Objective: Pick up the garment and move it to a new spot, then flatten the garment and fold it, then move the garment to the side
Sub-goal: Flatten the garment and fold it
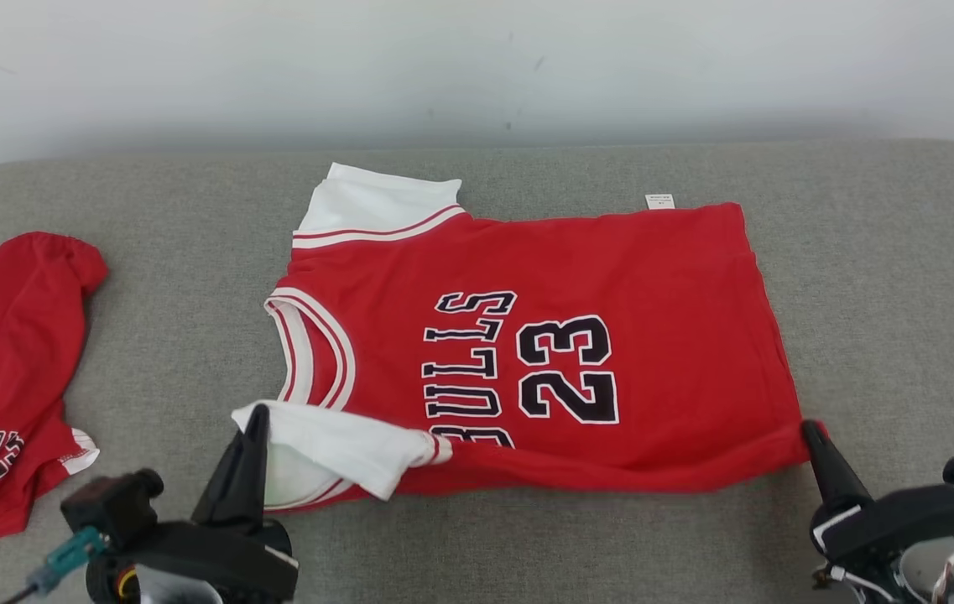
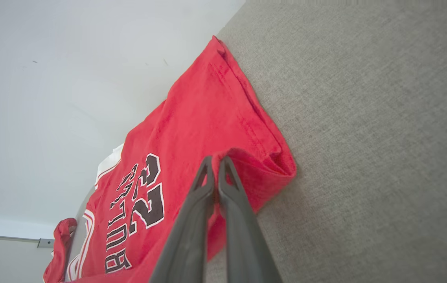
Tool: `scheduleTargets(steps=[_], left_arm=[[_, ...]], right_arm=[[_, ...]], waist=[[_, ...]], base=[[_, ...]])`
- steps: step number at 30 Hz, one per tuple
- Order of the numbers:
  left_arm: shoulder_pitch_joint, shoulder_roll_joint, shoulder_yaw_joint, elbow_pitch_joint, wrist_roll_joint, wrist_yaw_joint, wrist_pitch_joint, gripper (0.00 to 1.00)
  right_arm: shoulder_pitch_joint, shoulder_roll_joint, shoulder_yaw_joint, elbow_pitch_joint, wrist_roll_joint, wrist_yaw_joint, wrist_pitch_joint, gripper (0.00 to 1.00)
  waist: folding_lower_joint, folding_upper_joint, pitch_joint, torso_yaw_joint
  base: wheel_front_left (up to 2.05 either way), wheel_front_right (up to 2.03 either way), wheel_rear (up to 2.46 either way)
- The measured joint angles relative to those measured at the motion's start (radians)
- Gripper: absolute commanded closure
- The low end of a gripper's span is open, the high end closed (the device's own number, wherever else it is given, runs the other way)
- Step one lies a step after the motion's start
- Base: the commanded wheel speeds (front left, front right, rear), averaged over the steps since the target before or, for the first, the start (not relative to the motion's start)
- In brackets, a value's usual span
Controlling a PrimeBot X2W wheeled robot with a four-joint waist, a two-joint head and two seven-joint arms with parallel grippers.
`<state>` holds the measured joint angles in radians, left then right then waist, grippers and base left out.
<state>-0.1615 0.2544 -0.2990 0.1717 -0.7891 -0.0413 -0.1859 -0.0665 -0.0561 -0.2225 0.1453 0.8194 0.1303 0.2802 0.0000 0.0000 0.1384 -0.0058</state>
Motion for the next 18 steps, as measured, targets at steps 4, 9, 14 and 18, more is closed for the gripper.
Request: scheduleTargets(steps=[4,9,14,18], left_arm=[[-0.075,0.007,0.003,0.078,-0.001,-0.011,0.015,1.00],[-0.164,0.010,-0.010,0.172,0.003,-0.031,0.025,1.00],[-0.259,0.004,-0.033,0.289,0.010,-0.056,0.021,1.00],[-0.300,-0.005,-0.053,0.359,0.012,-0.070,0.007,1.00]], right_arm=[[-0.074,-0.001,-0.014,0.062,-0.026,0.000,0.011,1.00],[-0.160,-0.007,-0.034,0.143,-0.062,0.000,0.015,1.00],[-0.246,-0.016,-0.037,0.230,-0.099,0.000,0.001,1.00],[-0.282,-0.021,-0.024,0.262,-0.117,0.000,-0.027,1.00]], waist=[[0.0000,0.0000,0.008,-0.002],[0.0000,0.0000,0.027,0.000],[0.0001,0.0001,0.052,0.006],[0.0001,0.0001,0.060,0.008]], base=[[0.00,0.00,0.00],[0.00,0.00,0.00],[0.00,0.00,0.00],[0.00,0.00,0.00]])
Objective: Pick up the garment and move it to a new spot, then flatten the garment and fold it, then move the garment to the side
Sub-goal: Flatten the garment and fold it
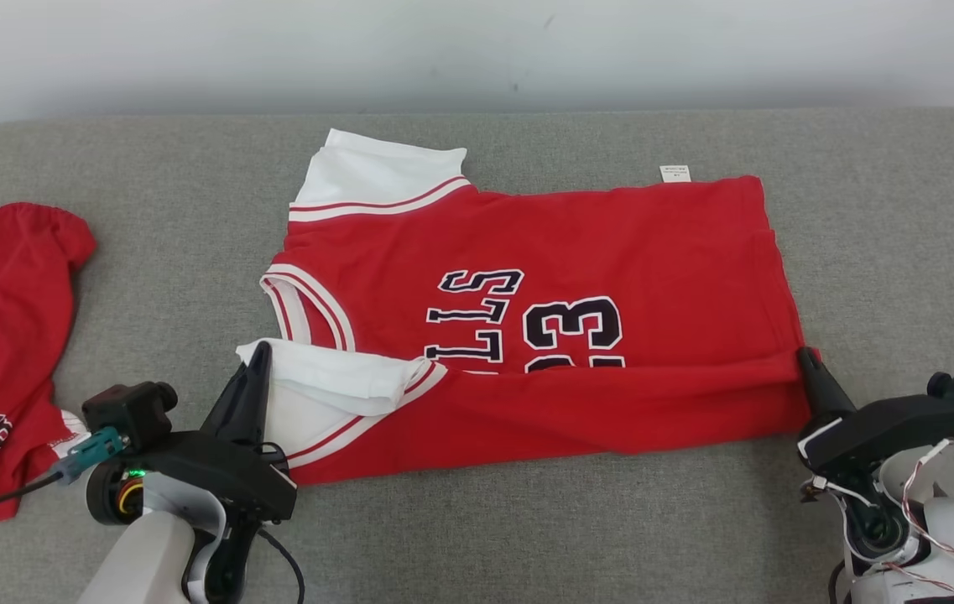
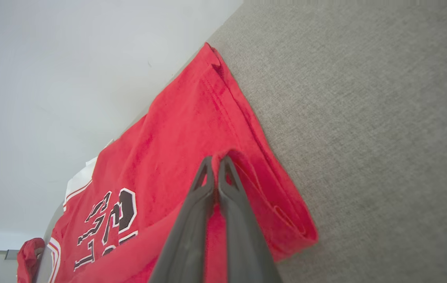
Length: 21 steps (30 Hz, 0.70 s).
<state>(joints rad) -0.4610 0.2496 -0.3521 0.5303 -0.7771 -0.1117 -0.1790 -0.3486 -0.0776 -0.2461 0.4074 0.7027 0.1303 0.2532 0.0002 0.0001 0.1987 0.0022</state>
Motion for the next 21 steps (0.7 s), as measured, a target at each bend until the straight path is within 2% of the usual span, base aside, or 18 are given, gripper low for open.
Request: scheduleTargets(steps=[2,3,4,5,10,15,17,21], left_arm=[[-0.016,-0.002,-0.007,0.034,0.000,-0.003,-0.008,1.00],[-0.023,-0.003,-0.011,0.049,0.003,-0.004,-0.015,0.69],[-0.029,-0.004,-0.013,0.066,0.006,-0.004,-0.022,0.13],[-0.035,-0.005,-0.017,0.082,0.010,-0.004,-0.024,0.00],[-0.041,-0.013,-0.018,0.122,0.011,-0.012,-0.058,0.00],[-0.013,-0.006,-0.006,0.115,0.031,-0.013,-0.076,0.00],[0.019,0.001,0.001,0.104,0.045,-0.013,-0.080,0.00],[0.090,0.007,0.020,0.076,0.073,-0.005,-0.083,0.00]], right_arm=[[-0.007,-0.002,0.004,0.010,-0.001,0.000,-0.023,0.98],[-0.008,-0.002,0.004,0.017,-0.001,0.000,-0.035,0.55],[-0.009,-0.004,0.006,0.025,-0.004,0.000,-0.043,0.00],[-0.010,-0.004,0.005,0.034,-0.004,0.000,-0.048,0.00],[-0.016,-0.016,0.024,0.046,0.001,0.000,-0.080,0.00],[0.031,-0.063,0.099,0.014,-0.022,0.000,-0.128,0.00],[0.069,-0.096,0.146,-0.003,-0.074,0.000,-0.160,0.00],[0.122,-0.123,0.178,-0.002,-0.099,0.000,-0.198,0.00]], waist=[[0.0000,0.0000,-0.001,0.000],[0.0000,0.0000,-0.003,0.000],[-0.0001,0.0000,-0.006,-0.001],[0.0000,0.0000,-0.009,-0.001],[0.0000,0.0000,-0.028,-0.005],[-0.0001,0.0000,-0.052,-0.007],[-0.0001,-0.0001,-0.062,-0.006],[-0.0004,-0.0001,-0.077,-0.004]], base=[[0.00,0.00,0.00],[0.00,0.00,0.00],[0.00,0.00,0.00],[0.00,0.00,0.00],[0.00,0.00,0.00],[0.00,0.00,0.00],[0.00,0.00,0.00],[0.00,0.00,0.00]])
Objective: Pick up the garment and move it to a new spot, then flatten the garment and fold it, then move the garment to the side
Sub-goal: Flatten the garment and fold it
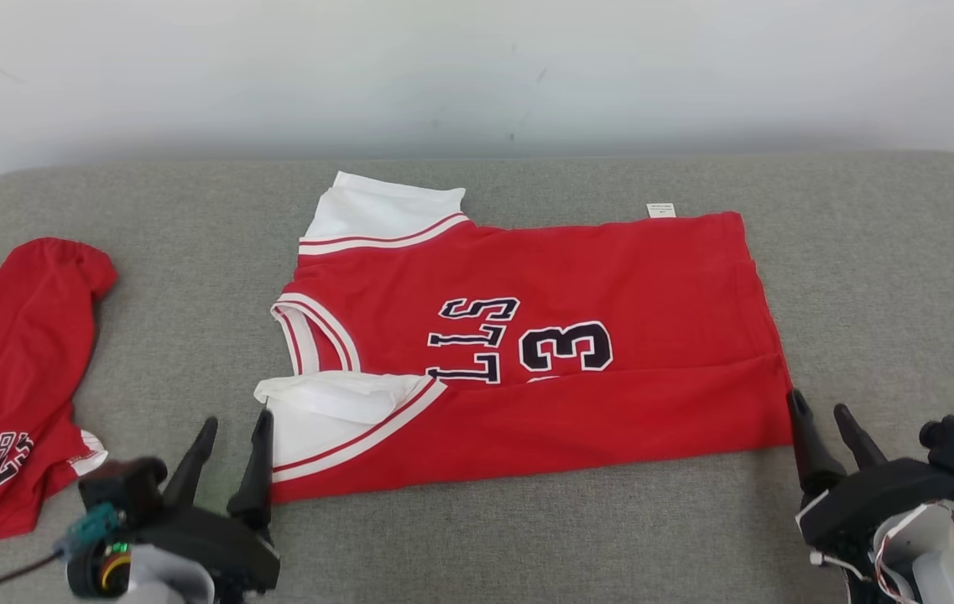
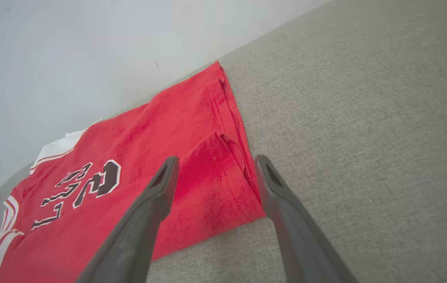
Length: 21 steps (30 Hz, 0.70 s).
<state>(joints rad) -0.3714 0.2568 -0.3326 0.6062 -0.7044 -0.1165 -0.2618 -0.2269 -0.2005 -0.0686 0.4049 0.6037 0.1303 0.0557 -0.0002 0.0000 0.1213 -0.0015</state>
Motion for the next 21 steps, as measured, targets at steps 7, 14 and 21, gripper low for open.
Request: scheduleTargets(steps=[7,14,21], left_arm=[[0.089,-0.016,0.018,-0.012,0.041,0.018,-0.001,0.00],[0.099,-0.035,0.009,-0.006,0.081,0.010,-0.001,0.00],[0.096,-0.059,-0.012,0.018,0.097,0.001,-0.001,0.00]], right_arm=[[0.021,-0.037,0.033,0.045,-0.066,0.000,-0.051,0.00],[-0.018,-0.037,0.054,0.111,-0.091,0.000,-0.082,0.00],[-0.062,-0.035,0.067,0.202,-0.107,0.000,-0.112,0.00]], waist=[[0.0000,0.0000,0.006,0.008],[0.0001,0.0000,0.022,0.015],[0.0001,0.0000,0.030,0.020]], base=[[0.00,0.00,0.00],[0.00,0.00,0.00],[0.00,0.00,0.00]])
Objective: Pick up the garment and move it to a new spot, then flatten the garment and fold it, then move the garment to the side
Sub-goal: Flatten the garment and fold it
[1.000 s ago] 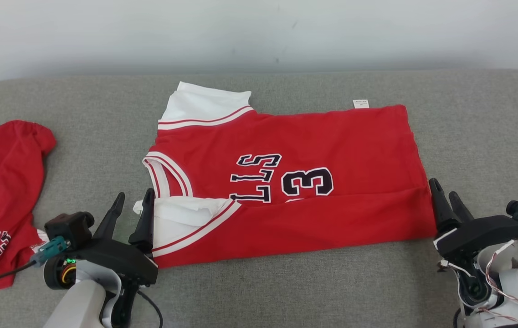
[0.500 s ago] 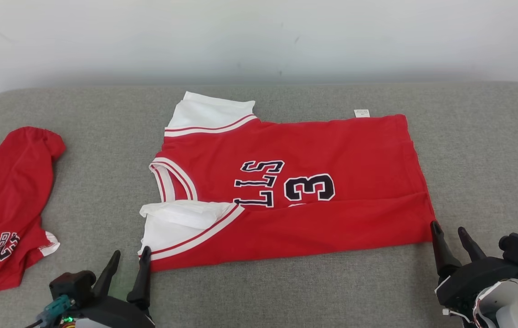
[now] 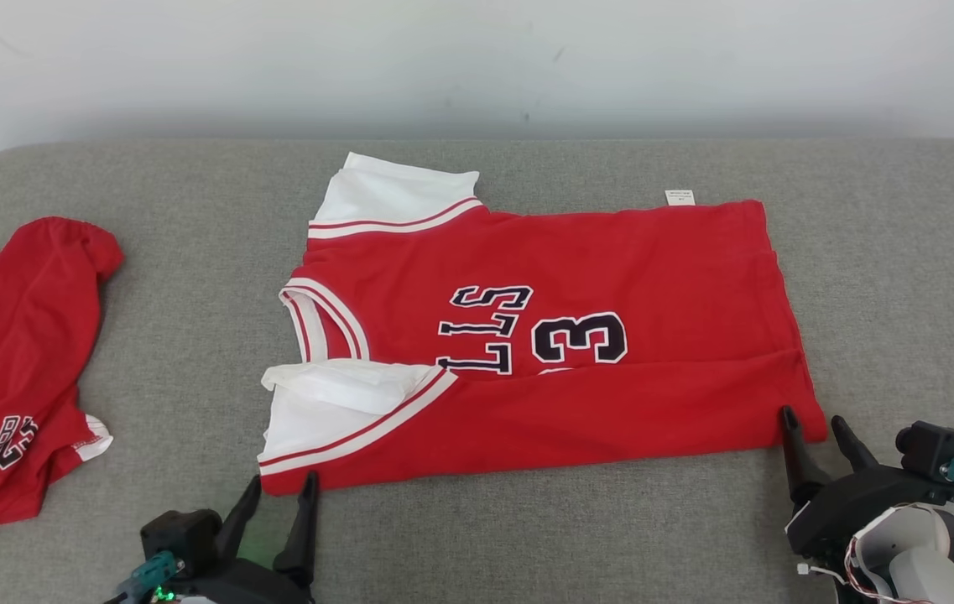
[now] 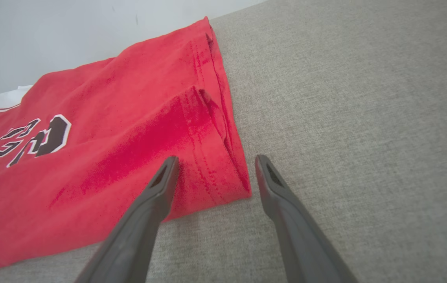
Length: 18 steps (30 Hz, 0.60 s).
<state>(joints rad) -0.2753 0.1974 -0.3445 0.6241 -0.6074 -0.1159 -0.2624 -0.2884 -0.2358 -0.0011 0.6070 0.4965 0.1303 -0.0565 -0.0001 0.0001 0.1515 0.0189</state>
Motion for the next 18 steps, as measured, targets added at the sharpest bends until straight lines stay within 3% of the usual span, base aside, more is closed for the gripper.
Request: scheduleTargets(steps=[6,7,8,9,10,11,18], left_arm=[[-0.032,-0.014,-0.019,0.057,-0.011,-0.008,0.000,0.00],[-0.040,-0.017,-0.022,0.068,-0.012,-0.008,0.000,0.00],[-0.048,-0.019,-0.027,0.078,-0.012,-0.008,0.000,0.27],[-0.057,-0.023,-0.030,0.091,-0.018,-0.009,0.000,0.61],[-0.065,-0.026,-0.033,0.101,-0.021,-0.009,-0.001,0.96],[-0.073,-0.027,-0.037,0.111,-0.021,-0.009,-0.001,1.00],[-0.074,-0.020,-0.025,0.078,-0.018,-0.014,0.000,1.00]], right_arm=[[-0.029,0.002,0.014,0.066,-0.005,0.000,-0.016,0.00],[-0.037,0.005,0.016,0.080,-0.005,0.000,-0.020,0.38],[-0.044,0.006,0.019,0.090,-0.005,0.000,-0.024,0.72],[-0.053,0.006,0.022,0.101,-0.005,0.000,-0.030,1.00],[-0.061,0.006,0.026,0.112,-0.006,0.000,-0.036,1.00],[-0.067,0.006,0.032,0.121,-0.006,0.000,-0.044,1.00],[-0.072,0.007,0.059,0.152,0.012,0.000,-0.110,1.00]], waist=[[0.0000,0.0000,0.006,0.001],[0.0000,0.0000,0.008,0.001],[0.0000,-0.0001,0.010,0.000],[0.0000,-0.0001,0.013,0.000],[0.0000,0.0000,0.015,0.000],[0.0000,0.0000,0.017,0.000],[0.0002,0.0000,-0.002,-0.003]], base=[[0.00,0.00,0.00],[0.00,0.00,0.00],[0.00,0.00,0.00],[0.00,0.00,0.00],[0.00,0.00,0.00],[0.00,0.00,0.00],[0.00,0.00,0.00]])
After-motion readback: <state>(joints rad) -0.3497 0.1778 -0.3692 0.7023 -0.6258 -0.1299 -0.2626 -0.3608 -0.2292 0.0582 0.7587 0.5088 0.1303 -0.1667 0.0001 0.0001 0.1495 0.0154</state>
